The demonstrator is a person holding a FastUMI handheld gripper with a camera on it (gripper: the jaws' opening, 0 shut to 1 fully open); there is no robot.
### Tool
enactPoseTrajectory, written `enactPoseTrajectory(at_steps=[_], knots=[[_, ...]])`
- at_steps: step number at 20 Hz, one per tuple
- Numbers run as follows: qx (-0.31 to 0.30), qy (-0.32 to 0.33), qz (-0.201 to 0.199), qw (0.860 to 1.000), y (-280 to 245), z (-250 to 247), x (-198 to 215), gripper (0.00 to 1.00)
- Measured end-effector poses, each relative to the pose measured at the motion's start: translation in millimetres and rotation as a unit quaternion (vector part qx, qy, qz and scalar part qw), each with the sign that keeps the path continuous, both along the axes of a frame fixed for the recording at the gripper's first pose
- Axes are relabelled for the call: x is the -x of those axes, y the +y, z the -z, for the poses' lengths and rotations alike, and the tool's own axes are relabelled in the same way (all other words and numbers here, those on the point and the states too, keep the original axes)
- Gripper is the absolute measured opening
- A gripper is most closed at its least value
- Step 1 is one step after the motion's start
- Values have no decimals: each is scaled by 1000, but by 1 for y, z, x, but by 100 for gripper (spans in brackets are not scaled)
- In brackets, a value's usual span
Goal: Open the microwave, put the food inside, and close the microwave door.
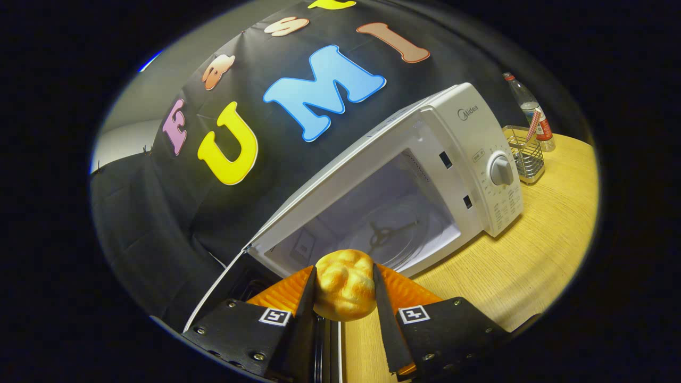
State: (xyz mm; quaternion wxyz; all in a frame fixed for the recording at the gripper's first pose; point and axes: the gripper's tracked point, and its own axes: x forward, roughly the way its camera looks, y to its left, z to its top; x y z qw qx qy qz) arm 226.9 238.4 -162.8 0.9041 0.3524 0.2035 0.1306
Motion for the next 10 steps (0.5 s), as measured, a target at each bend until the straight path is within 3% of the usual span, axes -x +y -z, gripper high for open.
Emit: enactPoseTrajectory(at_steps=[10], knots=[[-5,19,29,999,19,37,-54,59]])
